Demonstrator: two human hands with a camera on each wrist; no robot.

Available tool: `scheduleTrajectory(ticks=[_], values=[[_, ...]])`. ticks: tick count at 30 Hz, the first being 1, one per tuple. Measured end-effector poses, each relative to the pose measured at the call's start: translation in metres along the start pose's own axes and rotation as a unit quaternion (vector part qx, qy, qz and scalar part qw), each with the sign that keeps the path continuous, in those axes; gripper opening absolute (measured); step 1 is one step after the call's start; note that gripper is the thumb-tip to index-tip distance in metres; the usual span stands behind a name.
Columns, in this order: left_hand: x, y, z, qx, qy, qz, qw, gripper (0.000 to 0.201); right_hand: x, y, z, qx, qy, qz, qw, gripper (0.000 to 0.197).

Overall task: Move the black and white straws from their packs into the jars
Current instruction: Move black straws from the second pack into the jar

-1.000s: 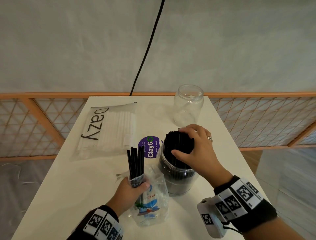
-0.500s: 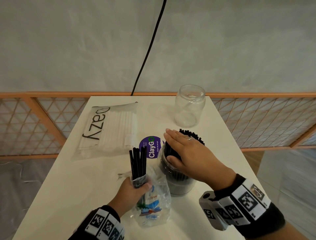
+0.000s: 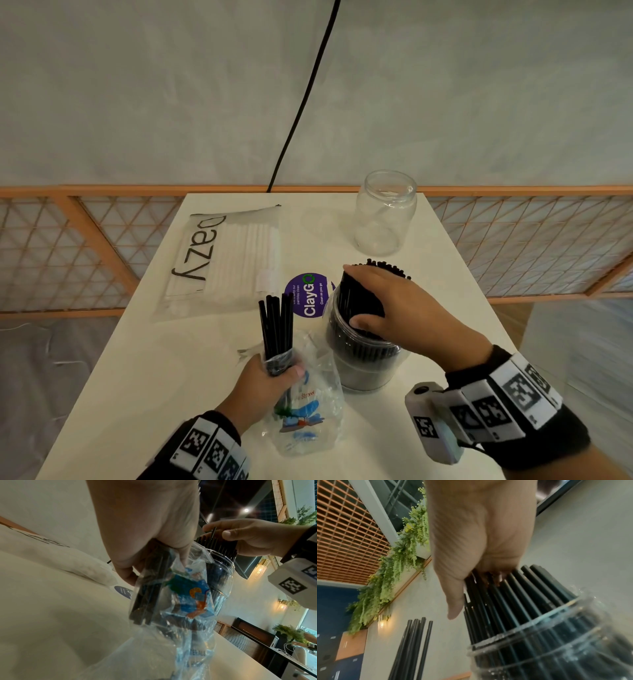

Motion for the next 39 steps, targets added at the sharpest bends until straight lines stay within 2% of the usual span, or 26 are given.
scheduleTrajectory(ticks=[3,5,6,9,10,13,15,16,19,20,21,23,24,25,28,31,33,34,36,39], values=[[-0.001,-0.001,-0.001,0.000,-0.001,-0.004,1.000,0.007,-0.003,0.004,0.004,0.132,0.039,-0.029,0.990,0.059],[0.000,-0.002,-0.001,0.005,0.002,-0.009,1.000,0.008,-0.003,0.005,0.007,0.165,0.066,-0.035,0.984,0.058],[0.000,-0.003,-0.001,0.005,0.003,-0.010,1.000,0.009,-0.001,0.006,0.006,0.166,0.066,-0.052,0.983,0.064],[0.001,-0.008,-0.002,0.000,0.004,-0.016,1.000,0.013,0.000,0.015,0.007,0.188,0.047,-0.104,0.976,0.107],[0.001,-0.009,-0.002,0.000,0.006,-0.018,1.000,0.013,-0.001,0.016,0.009,0.196,0.050,-0.107,0.974,0.111],[0.003,-0.012,0.001,0.004,0.016,-0.032,0.999,0.011,-0.003,0.018,0.007,0.187,0.041,-0.079,0.978,0.109],[0.004,-0.014,0.005,0.007,0.019,-0.046,0.999,0.007,-0.004,0.018,-0.005,0.152,0.021,-0.023,0.988,0.105],[0.004,-0.015,0.007,0.010,0.024,-0.054,0.998,0.010,-0.004,0.018,-0.014,0.134,0.003,0.027,0.991,0.098],[0.008,-0.018,0.019,0.030,0.056,-0.079,0.995,0.011,-0.003,0.028,-0.035,0.077,-0.083,0.206,0.972,0.067],[0.008,-0.017,0.022,0.039,0.061,-0.089,0.993,0.007,-0.002,0.032,-0.040,0.033,-0.102,0.217,0.970,0.067],[0.010,-0.019,0.027,0.046,0.069,-0.099,0.992,0.004,-0.001,0.036,-0.046,-0.022,-0.105,0.185,0.977,0.072],[0.011,-0.021,0.032,0.054,0.087,-0.111,0.989,0.012,0.000,0.044,-0.057,-0.135,-0.080,0.036,0.987,0.075],[0.012,-0.022,0.034,0.047,0.098,-0.123,0.986,0.007,-0.001,0.049,-0.060,-0.179,-0.066,-0.025,0.981,0.068],[0.013,-0.022,0.037,0.038,0.112,-0.138,0.983,0.015,-0.002,0.053,-0.062,-0.212,-0.054,-0.049,0.974,0.061],[0.014,-0.020,0.043,0.062,0.103,-0.176,0.977,0.049,-0.008,0.063,-0.062,-0.282,-0.013,-0.009,0.959,0.043],[0.011,-0.021,0.050,0.087,0.118,-0.169,0.975,0.065,-0.013,0.063,-0.059,-0.343,0.006,0.015,0.939,0.021],[0.010,-0.024,0.051,0.076,0.132,-0.171,0.974,0.059,-0.013,0.058,-0.058,-0.395,0.007,0.019,0.919,0.009],[0.009,-0.025,0.050,0.057,0.133,-0.168,0.975,0.047,-0.013,0.054,-0.059,-0.413,0.003,0.027,0.910,0.008],[0.007,-0.027,0.046,0.037,0.126,-0.165,0.977,0.025,-0.013,0.046,-0.060,-0.425,-0.001,0.062,0.903,0.017],[0.007,-0.028,0.042,0.028,0.120,-0.165,0.979,0.022,-0.014,0.035,-0.060,-0.443,-0.008,0.152,0.884,0.017]])
Point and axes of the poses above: each hand's wrist, its own x-axis away from the middle knuckle, its own y-axis out of the palm, z = x × y, the point moved 1 cm from there along -x, towards the middle knuckle, and after that the axes turned 12 degrees about -x, right-handed, at the moved point
